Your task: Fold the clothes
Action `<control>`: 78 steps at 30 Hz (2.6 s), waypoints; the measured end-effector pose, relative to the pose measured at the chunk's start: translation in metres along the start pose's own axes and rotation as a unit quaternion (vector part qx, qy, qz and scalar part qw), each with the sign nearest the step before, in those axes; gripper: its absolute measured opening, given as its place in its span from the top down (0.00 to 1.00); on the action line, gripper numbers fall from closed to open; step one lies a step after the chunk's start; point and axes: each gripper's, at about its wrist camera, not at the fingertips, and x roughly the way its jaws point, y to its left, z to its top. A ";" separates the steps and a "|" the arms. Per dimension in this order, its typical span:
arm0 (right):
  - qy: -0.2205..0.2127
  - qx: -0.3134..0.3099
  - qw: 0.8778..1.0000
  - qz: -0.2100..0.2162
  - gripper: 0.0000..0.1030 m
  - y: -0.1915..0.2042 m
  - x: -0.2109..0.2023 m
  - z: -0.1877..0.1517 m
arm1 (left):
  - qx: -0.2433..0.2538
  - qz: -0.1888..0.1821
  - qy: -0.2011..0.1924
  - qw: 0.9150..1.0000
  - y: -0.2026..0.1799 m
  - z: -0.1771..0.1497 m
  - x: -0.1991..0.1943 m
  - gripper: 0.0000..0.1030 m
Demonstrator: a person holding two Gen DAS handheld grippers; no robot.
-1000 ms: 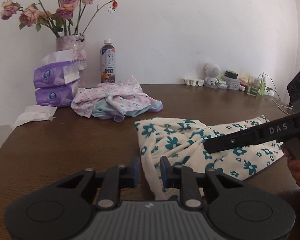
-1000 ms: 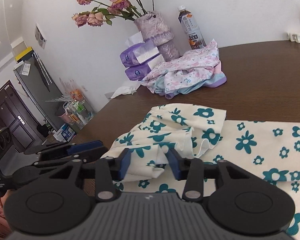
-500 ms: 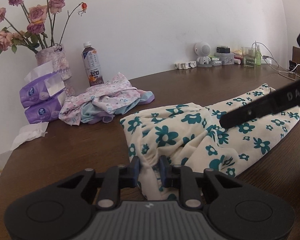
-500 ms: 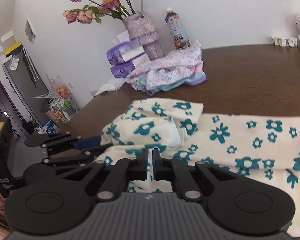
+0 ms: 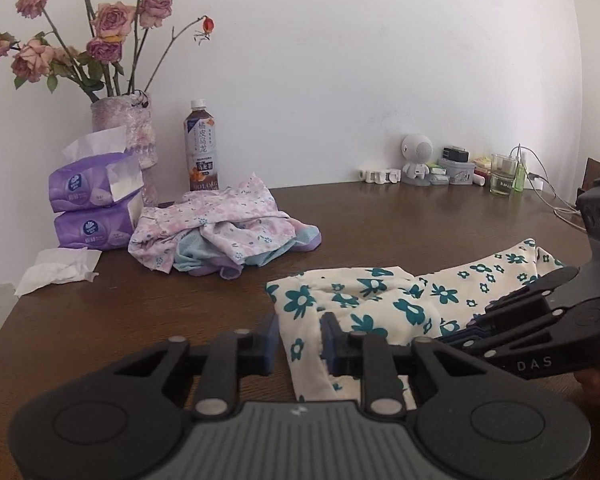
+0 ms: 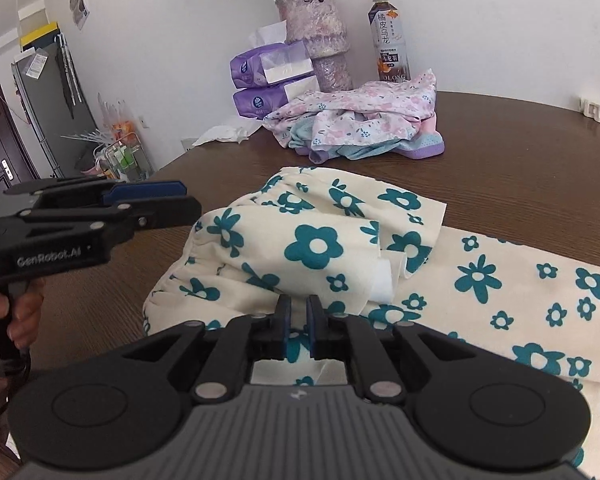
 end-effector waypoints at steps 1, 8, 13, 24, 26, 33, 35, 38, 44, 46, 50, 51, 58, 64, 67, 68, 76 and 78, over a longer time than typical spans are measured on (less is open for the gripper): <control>-0.002 0.000 1.000 0.000 0.92 0.000 -0.002 0.000 | -0.004 -0.004 -0.001 1.000 0.002 0.002 0.001 0.92; -0.074 -0.037 0.996 -0.022 0.35 0.000 -0.034 0.015 | -0.006 -0.015 0.004 1.000 0.003 -0.001 0.012 0.95; -0.039 0.003 0.999 -0.013 0.36 -0.023 -0.010 0.019 | -0.007 -0.016 -0.004 1.000 0.004 -0.002 0.008 0.94; 0.009 -0.055 0.998 -0.002 0.93 -0.014 -0.008 0.007 | -0.026 -0.014 -0.012 0.999 0.015 -0.001 -0.003 0.78; -0.002 -0.068 0.998 0.002 0.84 -0.011 -0.020 0.009 | -0.031 -0.008 -0.021 0.999 0.023 -0.002 -0.018 0.75; 0.007 -0.194 0.980 0.031 0.62 0.032 -0.038 0.012 | -0.027 -0.036 -0.004 0.999 0.031 -0.020 -0.058 0.77; 0.020 -0.232 0.972 0.041 0.62 0.047 -0.034 0.009 | -0.023 -0.047 -0.005 0.999 0.028 -0.028 -0.064 0.76; 0.037 -0.256 0.965 0.041 0.59 0.058 -0.022 0.005 | -0.011 -0.061 -0.006 0.998 0.025 -0.036 -0.069 0.67; 0.057 -0.258 0.964 0.021 0.92 0.061 -0.012 0.001 | 0.056 -0.065 -0.005 0.996 0.006 -0.040 -0.065 0.51; 0.053 -0.244 0.968 0.016 0.92 0.058 -0.014 0.000 | 0.074 -0.052 -0.002 0.996 -0.001 -0.039 -0.057 0.52; 0.048 -0.248 0.968 -0.003 0.92 0.060 -0.017 -0.006 | 0.097 -0.037 0.004 0.995 -0.013 -0.039 -0.043 0.83; 0.051 -0.253 0.966 -0.010 0.92 0.060 -0.016 -0.009 | 0.100 -0.034 0.004 0.994 -0.015 -0.040 -0.042 0.83; 0.020 -0.293 0.956 -0.022 0.61 0.076 -0.020 -0.016 | 0.111 -0.014 0.005 0.994 -0.024 -0.040 -0.036 0.85; 0.026 -0.294 0.955 -0.033 0.85 0.076 -0.006 -0.014 | 0.092 -0.003 0.010 0.996 -0.023 -0.043 -0.040 0.78; 0.024 -0.271 0.962 -0.032 0.89 0.067 -0.012 -0.017 | 0.068 0.000 0.013 0.998 -0.021 -0.045 -0.039 0.81; 0.024 -0.266 0.963 -0.035 0.90 0.065 -0.015 -0.019 | 0.062 0.002 0.012 0.998 -0.021 -0.045 -0.039 0.84; 0.014 -0.201 0.977 -0.071 0.97 0.043 -0.027 -0.030 | 0.042 0.019 0.010 0.999 -0.027 -0.044 -0.042 0.78; 0.008 -0.193 0.979 -0.072 0.97 0.044 -0.028 -0.032 | 0.045 0.026 0.013 0.999 -0.030 -0.045 -0.041 0.68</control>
